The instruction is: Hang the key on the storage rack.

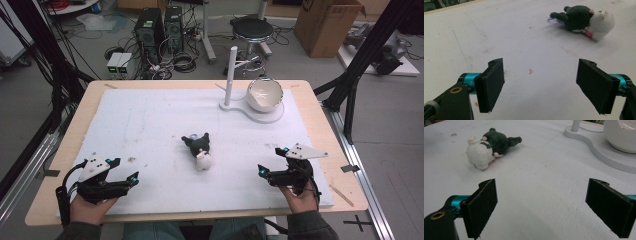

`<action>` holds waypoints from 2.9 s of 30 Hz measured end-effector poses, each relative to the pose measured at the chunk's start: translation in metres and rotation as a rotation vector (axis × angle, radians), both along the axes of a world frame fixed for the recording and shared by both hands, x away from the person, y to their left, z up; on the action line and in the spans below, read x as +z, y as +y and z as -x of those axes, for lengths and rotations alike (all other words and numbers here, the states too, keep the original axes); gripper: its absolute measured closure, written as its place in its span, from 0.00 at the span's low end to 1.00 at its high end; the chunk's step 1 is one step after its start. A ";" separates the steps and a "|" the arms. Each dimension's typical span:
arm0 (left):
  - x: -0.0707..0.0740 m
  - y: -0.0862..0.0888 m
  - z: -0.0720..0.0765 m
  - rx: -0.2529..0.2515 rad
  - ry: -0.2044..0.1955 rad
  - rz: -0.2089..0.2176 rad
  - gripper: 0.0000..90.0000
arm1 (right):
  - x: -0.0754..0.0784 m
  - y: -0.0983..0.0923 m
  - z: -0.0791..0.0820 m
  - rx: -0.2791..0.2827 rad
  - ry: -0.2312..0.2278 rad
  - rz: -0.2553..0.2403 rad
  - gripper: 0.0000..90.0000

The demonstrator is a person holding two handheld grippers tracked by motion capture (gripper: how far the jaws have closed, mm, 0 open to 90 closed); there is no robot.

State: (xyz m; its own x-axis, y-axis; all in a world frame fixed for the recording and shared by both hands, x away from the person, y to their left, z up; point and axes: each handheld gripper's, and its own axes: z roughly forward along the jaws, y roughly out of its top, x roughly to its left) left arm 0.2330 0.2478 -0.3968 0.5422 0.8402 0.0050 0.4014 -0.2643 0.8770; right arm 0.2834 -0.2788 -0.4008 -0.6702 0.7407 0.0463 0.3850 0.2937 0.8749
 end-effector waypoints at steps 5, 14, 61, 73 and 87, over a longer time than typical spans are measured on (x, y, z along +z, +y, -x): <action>0.000 0.001 0.001 -0.004 0.000 -0.006 0.25 | 0.000 0.001 -0.001 0.000 0.006 -0.003 0.11; 0.000 0.002 0.003 0.001 -0.003 0.000 0.25 | 0.001 0.004 -0.003 0.017 0.002 -0.015 0.11; 0.002 0.003 0.004 0.007 -0.019 0.004 0.25 | 0.068 0.095 -0.052 0.185 0.126 0.009 0.11; 0.002 0.004 0.002 0.012 -0.019 0.006 0.26 | 0.067 0.129 -0.066 0.192 0.156 0.034 0.16; 0.002 0.006 0.002 0.006 -0.021 0.006 0.26 | 0.050 0.164 -0.079 0.172 0.242 0.112 0.23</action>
State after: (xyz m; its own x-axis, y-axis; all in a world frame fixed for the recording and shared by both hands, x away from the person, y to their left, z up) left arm 0.2311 0.2535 -0.3947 0.5366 0.8437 0.0112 0.3843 -0.2562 0.8870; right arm 0.3624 -0.1150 -0.3511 -0.7658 0.6267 0.1443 0.5144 0.4622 0.7223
